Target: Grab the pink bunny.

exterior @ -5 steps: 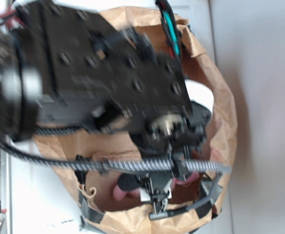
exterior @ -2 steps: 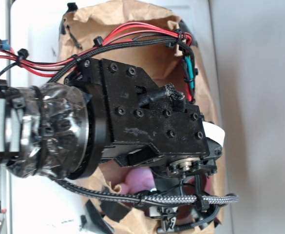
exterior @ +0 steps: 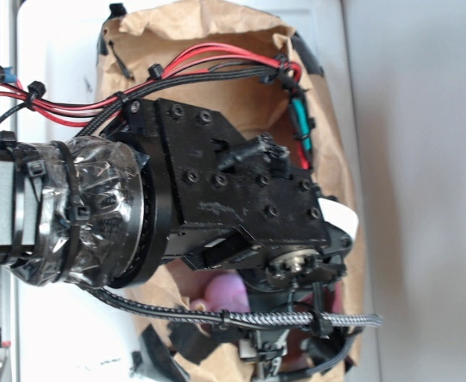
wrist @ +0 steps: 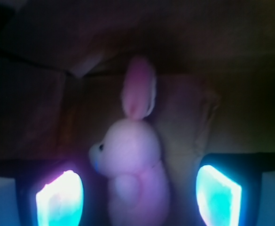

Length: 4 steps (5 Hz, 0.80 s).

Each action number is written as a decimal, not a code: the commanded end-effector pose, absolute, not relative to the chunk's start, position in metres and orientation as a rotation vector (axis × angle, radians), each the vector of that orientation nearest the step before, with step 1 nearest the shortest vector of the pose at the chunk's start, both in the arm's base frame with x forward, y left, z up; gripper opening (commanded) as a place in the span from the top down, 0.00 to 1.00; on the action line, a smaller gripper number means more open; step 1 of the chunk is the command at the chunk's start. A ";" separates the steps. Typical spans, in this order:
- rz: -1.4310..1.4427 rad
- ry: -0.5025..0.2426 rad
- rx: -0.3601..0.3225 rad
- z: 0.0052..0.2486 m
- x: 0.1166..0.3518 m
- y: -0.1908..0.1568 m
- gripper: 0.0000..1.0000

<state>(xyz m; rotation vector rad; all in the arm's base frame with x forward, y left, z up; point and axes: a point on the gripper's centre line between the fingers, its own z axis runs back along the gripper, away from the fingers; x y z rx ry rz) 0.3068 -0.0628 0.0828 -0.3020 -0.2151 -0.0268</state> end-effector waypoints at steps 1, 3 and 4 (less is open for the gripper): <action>-0.020 -0.279 -0.279 0.106 0.297 -0.036 0.00; 0.038 -0.294 -0.274 0.107 0.294 -0.008 0.00; 0.033 -0.287 -0.270 0.104 0.294 -0.008 0.00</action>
